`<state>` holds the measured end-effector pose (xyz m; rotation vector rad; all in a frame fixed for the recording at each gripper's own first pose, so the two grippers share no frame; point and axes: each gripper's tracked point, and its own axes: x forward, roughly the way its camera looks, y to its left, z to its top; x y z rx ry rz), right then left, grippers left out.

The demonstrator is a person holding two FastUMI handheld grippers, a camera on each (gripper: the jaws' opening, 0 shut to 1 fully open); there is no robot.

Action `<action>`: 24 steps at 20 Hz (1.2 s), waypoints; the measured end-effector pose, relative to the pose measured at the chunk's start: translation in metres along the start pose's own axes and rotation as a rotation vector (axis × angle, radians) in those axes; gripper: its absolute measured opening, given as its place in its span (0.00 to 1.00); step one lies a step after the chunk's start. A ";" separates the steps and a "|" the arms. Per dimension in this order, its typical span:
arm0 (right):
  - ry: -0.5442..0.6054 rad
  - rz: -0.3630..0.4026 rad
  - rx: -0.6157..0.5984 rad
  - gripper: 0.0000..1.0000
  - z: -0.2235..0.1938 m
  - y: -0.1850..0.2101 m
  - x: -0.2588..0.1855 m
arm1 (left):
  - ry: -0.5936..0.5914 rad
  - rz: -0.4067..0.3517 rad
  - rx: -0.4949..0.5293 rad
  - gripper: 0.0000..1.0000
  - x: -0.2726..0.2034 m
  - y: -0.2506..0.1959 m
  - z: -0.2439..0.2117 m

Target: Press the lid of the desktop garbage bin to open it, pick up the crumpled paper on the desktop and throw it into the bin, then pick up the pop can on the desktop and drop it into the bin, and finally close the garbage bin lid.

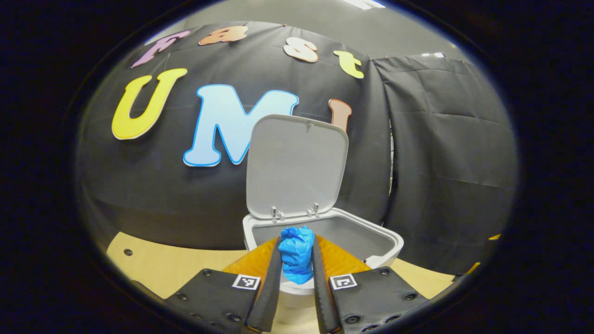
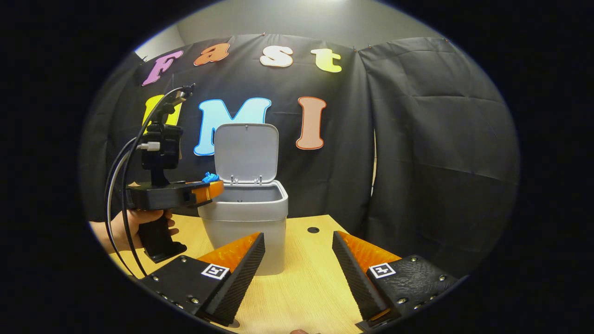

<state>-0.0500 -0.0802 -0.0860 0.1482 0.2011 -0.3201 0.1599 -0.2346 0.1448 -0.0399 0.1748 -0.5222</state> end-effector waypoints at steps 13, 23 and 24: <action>-0.012 0.065 -0.045 0.94 0.000 0.016 -0.007 | -0.045 0.054 -0.037 0.94 -0.027 0.015 0.011; -0.027 0.176 -0.071 0.94 0.000 0.045 -0.019 | -0.163 0.176 -0.010 0.95 -0.102 0.047 0.034; -0.030 0.186 -0.073 0.94 0.001 0.048 -0.019 | -0.164 0.186 -0.003 0.95 -0.110 0.049 0.034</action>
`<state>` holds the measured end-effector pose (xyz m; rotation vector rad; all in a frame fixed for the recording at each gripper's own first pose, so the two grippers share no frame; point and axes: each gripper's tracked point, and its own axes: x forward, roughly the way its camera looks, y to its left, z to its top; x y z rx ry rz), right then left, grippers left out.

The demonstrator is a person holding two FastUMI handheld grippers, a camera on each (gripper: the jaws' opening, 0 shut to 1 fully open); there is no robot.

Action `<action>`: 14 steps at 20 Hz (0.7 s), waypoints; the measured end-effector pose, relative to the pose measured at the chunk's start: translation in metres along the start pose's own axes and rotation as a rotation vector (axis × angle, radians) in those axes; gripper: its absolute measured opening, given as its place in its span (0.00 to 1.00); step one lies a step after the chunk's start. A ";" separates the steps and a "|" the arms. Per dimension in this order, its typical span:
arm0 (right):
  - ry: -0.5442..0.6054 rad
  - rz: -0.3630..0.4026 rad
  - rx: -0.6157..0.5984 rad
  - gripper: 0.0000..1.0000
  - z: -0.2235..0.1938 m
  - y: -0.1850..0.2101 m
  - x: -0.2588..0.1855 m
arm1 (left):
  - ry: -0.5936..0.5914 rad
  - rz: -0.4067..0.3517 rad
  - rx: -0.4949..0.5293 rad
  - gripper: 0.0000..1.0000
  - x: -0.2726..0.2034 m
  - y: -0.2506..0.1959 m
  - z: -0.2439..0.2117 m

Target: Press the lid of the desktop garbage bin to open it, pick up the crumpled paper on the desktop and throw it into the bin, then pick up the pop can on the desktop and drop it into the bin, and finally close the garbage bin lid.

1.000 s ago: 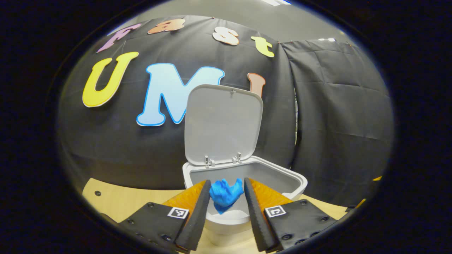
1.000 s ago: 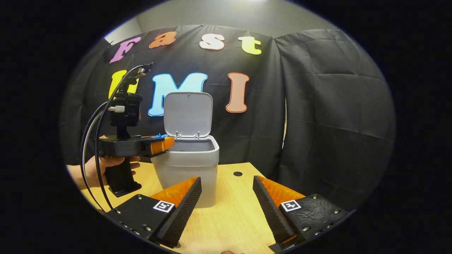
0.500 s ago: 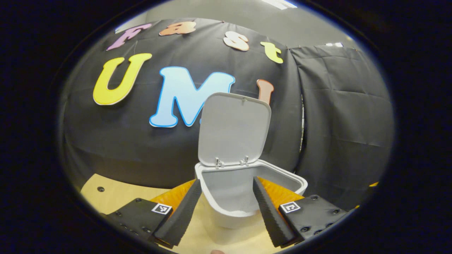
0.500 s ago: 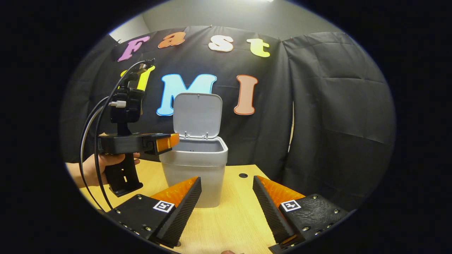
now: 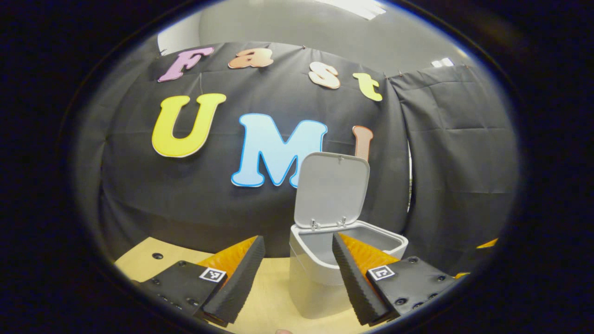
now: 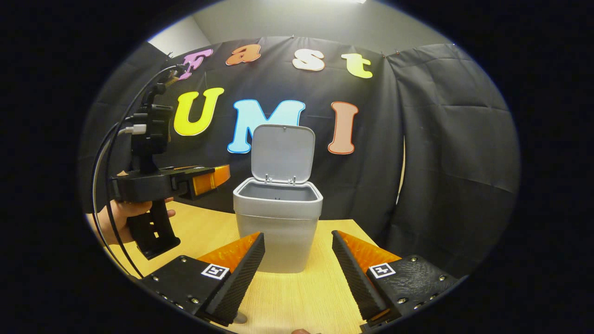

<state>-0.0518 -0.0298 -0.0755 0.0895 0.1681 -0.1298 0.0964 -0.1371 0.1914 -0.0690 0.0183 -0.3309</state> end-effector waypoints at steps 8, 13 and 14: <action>-0.005 0.095 0.013 0.94 -0.002 0.033 0.008 | 0.027 0.095 0.054 0.95 -0.057 0.037 -0.008; 0.009 0.140 0.009 0.94 -0.007 0.049 0.014 | 0.045 0.156 -0.002 0.95 -0.095 0.057 -0.017; 0.012 0.152 0.009 0.94 -0.008 0.052 0.014 | 0.044 0.170 -0.014 0.95 -0.101 0.061 -0.018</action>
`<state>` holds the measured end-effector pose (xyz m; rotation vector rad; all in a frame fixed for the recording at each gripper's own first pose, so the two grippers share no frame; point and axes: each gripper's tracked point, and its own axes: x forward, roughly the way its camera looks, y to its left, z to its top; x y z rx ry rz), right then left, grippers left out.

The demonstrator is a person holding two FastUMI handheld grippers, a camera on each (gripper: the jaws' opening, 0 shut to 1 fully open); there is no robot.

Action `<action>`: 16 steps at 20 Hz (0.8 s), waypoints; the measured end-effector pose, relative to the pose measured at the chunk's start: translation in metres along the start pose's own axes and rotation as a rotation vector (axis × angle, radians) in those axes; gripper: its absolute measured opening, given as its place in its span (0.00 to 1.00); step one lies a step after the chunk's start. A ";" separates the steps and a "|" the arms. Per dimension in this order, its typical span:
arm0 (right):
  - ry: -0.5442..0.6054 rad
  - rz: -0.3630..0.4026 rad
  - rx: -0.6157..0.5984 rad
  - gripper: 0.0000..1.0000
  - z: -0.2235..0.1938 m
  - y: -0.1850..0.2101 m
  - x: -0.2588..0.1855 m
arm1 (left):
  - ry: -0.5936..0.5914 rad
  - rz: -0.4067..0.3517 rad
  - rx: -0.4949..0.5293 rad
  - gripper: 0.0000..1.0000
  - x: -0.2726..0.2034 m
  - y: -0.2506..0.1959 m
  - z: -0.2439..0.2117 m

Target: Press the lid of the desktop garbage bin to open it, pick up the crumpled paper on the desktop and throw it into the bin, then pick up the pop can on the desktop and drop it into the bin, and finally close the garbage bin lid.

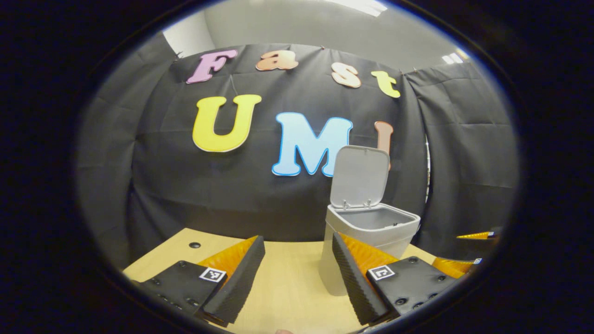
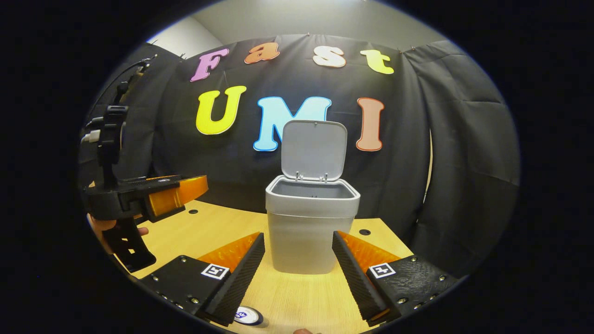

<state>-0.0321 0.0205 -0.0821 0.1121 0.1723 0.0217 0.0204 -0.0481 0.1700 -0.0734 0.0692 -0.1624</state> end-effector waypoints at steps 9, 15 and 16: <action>0.191 0.220 0.027 0.94 -0.048 0.062 -0.004 | -0.024 0.117 0.006 0.95 -0.058 0.048 0.005; 0.448 0.338 0.023 0.94 -0.107 0.087 -0.027 | -0.006 0.126 0.033 0.95 -0.078 0.049 0.002; 0.482 0.337 0.018 0.94 -0.114 0.087 -0.027 | -0.001 0.123 0.027 0.95 -0.082 0.048 0.000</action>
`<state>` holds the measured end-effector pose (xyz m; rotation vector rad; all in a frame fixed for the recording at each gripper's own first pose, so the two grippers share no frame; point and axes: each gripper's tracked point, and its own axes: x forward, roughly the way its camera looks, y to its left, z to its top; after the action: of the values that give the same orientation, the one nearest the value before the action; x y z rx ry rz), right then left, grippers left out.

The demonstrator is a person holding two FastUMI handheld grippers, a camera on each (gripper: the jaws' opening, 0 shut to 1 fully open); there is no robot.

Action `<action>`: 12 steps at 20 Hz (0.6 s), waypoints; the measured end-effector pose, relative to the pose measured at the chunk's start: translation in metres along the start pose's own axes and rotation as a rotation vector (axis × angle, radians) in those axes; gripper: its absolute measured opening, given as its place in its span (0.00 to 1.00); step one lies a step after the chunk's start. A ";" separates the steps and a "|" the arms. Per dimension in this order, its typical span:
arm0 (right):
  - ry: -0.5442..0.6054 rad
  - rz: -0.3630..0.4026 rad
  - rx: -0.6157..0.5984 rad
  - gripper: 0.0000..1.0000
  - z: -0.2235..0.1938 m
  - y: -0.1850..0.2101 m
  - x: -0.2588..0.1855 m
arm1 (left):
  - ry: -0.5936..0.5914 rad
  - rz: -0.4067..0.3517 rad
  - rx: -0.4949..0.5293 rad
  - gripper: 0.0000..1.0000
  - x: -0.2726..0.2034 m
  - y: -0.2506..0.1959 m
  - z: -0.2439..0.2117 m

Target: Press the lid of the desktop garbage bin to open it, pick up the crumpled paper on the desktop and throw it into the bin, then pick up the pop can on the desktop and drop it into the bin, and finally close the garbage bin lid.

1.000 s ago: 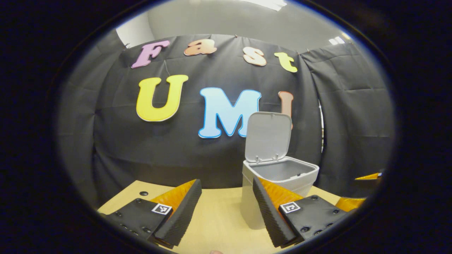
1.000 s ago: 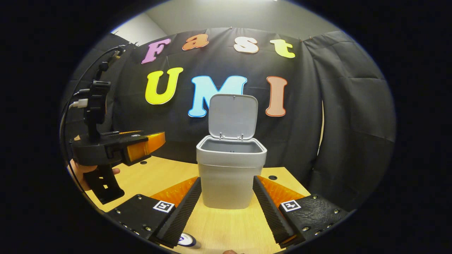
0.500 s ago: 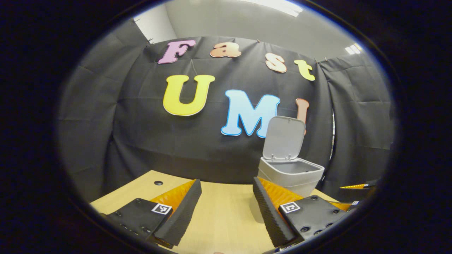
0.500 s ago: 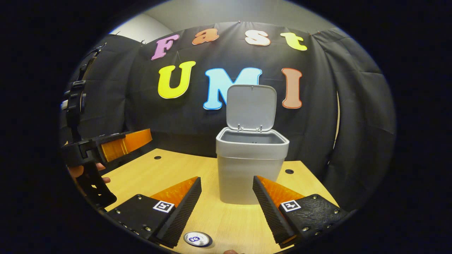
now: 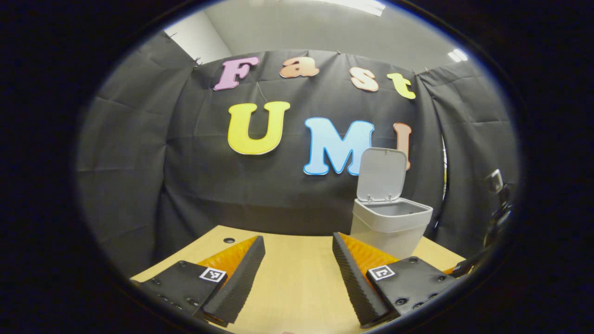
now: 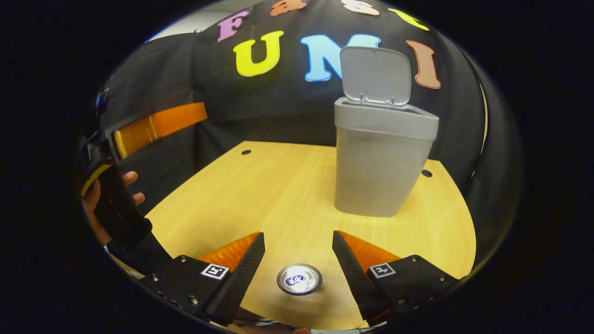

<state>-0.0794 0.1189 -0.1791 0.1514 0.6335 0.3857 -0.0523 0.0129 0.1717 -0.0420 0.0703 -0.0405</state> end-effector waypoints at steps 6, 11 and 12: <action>0.206 -0.023 -0.021 0.95 -0.046 -0.004 0.016 | 0.030 -0.018 -0.015 0.95 -0.007 -0.002 -0.007; 0.309 -0.035 -0.030 0.95 -0.071 -0.007 0.026 | 0.055 -0.032 -0.021 0.96 -0.008 -0.005 -0.014; 0.319 -0.041 -0.030 0.95 -0.073 -0.009 0.027 | 0.061 -0.034 -0.023 0.95 -0.009 -0.006 -0.015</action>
<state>-0.1008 0.1231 -0.2546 0.0471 0.9436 0.3826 -0.0628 0.0072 0.1577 -0.0645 0.1310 -0.0746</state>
